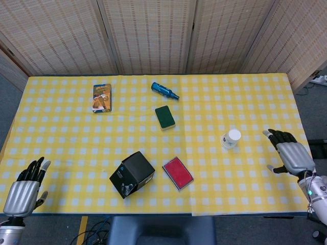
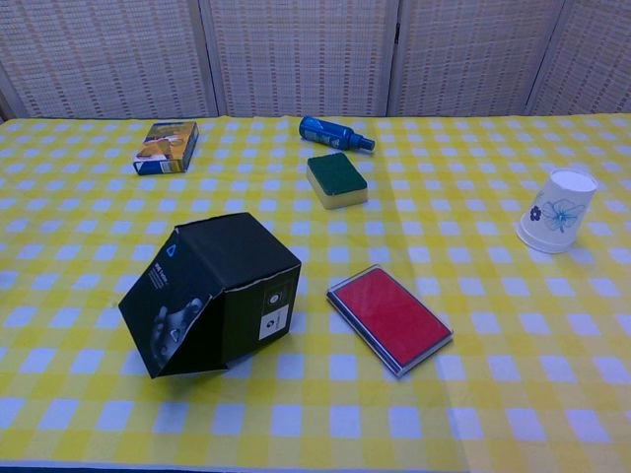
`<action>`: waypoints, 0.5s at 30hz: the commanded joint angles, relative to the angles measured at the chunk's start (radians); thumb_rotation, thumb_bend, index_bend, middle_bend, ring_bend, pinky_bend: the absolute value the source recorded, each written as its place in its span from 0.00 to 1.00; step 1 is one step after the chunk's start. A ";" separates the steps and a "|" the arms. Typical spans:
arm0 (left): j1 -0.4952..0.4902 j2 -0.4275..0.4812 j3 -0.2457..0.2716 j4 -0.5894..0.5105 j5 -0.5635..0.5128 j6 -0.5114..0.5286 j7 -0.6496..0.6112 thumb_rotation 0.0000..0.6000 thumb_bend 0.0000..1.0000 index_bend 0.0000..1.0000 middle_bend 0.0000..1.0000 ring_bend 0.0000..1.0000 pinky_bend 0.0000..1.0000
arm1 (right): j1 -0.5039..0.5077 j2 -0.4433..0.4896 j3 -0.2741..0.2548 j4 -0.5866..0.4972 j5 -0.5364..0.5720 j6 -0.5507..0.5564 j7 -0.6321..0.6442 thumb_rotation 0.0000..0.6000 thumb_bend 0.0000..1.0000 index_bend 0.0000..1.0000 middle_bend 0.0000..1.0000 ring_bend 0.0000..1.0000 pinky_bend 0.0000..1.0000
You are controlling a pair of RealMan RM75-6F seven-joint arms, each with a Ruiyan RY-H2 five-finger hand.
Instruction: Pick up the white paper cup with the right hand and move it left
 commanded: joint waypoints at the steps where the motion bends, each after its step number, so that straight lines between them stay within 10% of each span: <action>1: -0.004 -0.002 0.000 0.001 -0.006 -0.010 -0.004 1.00 0.32 0.05 0.00 0.00 0.23 | 0.183 -0.016 0.053 0.087 0.208 -0.229 -0.029 1.00 0.23 0.00 0.00 0.00 0.00; 15: -0.013 -0.003 -0.015 0.010 -0.052 -0.030 -0.010 1.00 0.32 0.05 0.00 0.00 0.23 | 0.394 -0.151 -0.016 0.272 0.412 -0.392 -0.073 1.00 0.24 0.01 0.00 0.00 0.00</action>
